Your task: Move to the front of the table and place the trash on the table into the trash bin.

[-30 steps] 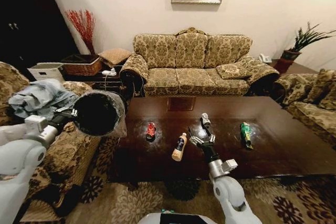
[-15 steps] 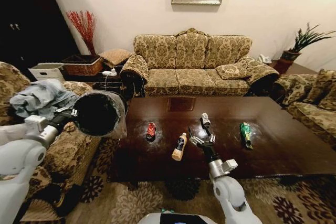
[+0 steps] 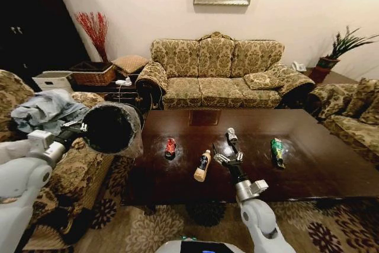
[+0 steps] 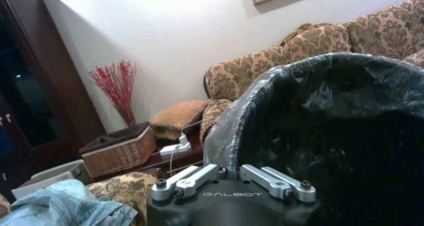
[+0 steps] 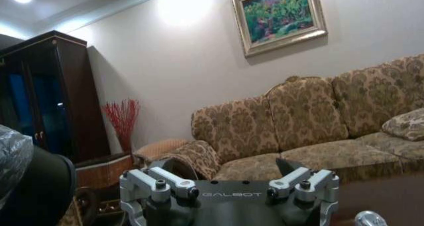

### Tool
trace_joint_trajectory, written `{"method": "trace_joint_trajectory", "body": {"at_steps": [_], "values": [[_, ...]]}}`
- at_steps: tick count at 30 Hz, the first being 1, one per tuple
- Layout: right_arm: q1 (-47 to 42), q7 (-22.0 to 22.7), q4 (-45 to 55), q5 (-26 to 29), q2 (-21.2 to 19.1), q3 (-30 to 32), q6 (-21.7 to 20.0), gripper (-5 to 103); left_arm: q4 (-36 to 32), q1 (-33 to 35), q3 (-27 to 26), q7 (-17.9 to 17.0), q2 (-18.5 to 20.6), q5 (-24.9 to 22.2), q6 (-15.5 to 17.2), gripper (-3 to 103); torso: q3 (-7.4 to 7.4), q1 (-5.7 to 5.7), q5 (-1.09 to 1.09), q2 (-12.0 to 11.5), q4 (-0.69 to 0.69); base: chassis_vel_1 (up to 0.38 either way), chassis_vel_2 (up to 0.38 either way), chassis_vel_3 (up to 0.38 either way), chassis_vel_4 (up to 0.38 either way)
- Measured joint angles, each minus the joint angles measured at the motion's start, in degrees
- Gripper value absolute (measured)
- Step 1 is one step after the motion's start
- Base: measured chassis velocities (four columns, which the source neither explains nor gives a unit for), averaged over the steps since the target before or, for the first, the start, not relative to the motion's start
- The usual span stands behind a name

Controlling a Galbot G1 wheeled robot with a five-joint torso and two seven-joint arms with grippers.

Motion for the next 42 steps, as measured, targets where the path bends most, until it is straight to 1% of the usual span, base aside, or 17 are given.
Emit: {"method": "trace_joint_trajectory", "body": {"at_steps": [7,8,10,11,12,13,15,16,17,21,24,30,32,37,39,40,42], "values": [[0.2,0.1,0.1,0.0,-0.1,0.0,-0.3,100,0.0,0.0,0.0,0.0,0.0,0.0,0.0,0,0.00,0.00,0.00,0.0,0.00,0.000,0.000,0.000,0.000],[0.8,0.6,0.4,0.0,-0.6,-0.2,-1.1,100,0.0,0.0,0.0,0.0,0.0,0.0,0.0,0,0.00,0.00,0.01,0.0,-0.02,0.000,0.000,0.000,0.000],[3.2,2.3,1.9,0.4,-1.9,-0.8,-4.1,102,0.0,0.0,0.0,0.0,0.0,0.0,0.0,0,0.00,0.00,0.00,0.0,-0.01,0.000,0.000,0.000,0.000],[5.2,3.9,3.3,0.7,-3.1,-1.4,-7.0,99,0.0,0.0,0.0,0.0,0.0,0.0,0.0,0,0.00,0.00,0.00,0.0,0.01,0.000,0.000,0.000,0.000],[5.2,3.9,3.3,0.7,-3.1,-1.4,-7.0,99,0.0,0.0,0.0,0.0,0.0,0.0,0.0,0,0.00,0.00,0.00,0.0,0.01,0.000,0.000,0.000,0.000],[6.8,5.1,4.3,1.0,-4.1,-1.8,-9.1,94,0.0,0.0,0.0,0.0,0.0,0.0,0.0,0,0.00,0.00,0.00,0.0,0.02,0.000,0.000,0.000,0.000],[10.6,8.1,6.8,1.6,-6.3,-2.9,-14.3,99,0.0,0.0,0.0,0.0,0.0,0.0,0.0,0,0.00,0.01,0.00,0.0,0.01,0.000,0.000,0.000,0.000],[10.6,8.1,6.8,1.6,-6.3,-2.9,-14.3,99,0.0,0.0,0.0,0.0,0.0,0.0,0.0,0,0.00,0.01,0.00,0.0,0.01,0.000,0.000,0.000,0.000],[12.4,9.5,8.1,2.0,-7.4,-3.4,-16.9,99,0.0,0.0,0.0,0.0,0.0,0.0,0.0,0,0.00,0.01,0.00,0.0,0.01,0.000,0.000,0.000,0.000],[12.7,8.7,12.5,6.2,-10.1,-6.1,-20.0,100,0.0,0.0,0.0,0.0,0.0,0.0,0.0,0,0.01,0.01,-0.01,0.0,0.00,0.000,0.000,0.000,0.000],[12.0,8.1,14.5,6.8,-9.9,-7.4,-21.7,100,0.0,0.0,0.0,0.0,0.0,0.0,0.0,0,0.00,0.00,0.00,0.0,-0.01,0.000,0.000,0.000,0.000],[11.4,6.6,12.7,5.0,-10.4,-6.4,-22.4,100,0.0,0.0,0.0,0.0,0.0,0.0,0.0,0,0.00,0.00,0.00,0.0,0.00,0.000,0.000,0.000,0.000],[11.2,6.2,9.5,3.9,-11.0,-5.1,-21.6,100,0.0,0.0,0.0,0.0,0.0,0.0,0.0,0,0.00,0.00,0.01,0.0,-0.01,0.000,0.000,0.000,0.000],[12.6,6.3,4.2,2.9,-11.0,-5.8,-19.5,100,0.0,0.0,0.0,0.0,0.0,0.0,0.0,0,0.00,0.00,0.00,0.0,-0.01,0.000,0.000,0.000,0.000],[15.2,6.4,0.5,2.7,-10.2,-9.1,-18.2,100,0.0,0.0,0.0,0.0,0.0,0.0,0.0,0,0.00,0.00,0.00,0.0,0.00,0.000,0.000,0.000,0.000],[15.2,6.4,0.5,2.7,-10.2,-9.1,-18.2,100,0.0,0.0,0.0,0.0,0.0,0.0,0.0,0,0.00,0.00,0.00,0.0,0.00,0.000,0.000,0.000,0.000],[18.9,6.7,-4.0,2.8,-8.2,-13.6,-17.2,100,0.0,0.0,0.0,0.0,0.0,0.0,0.0,0,0.01,0.00,-0.02,0.0,0.00,0.000,0.000,0.000,0.000]]}}
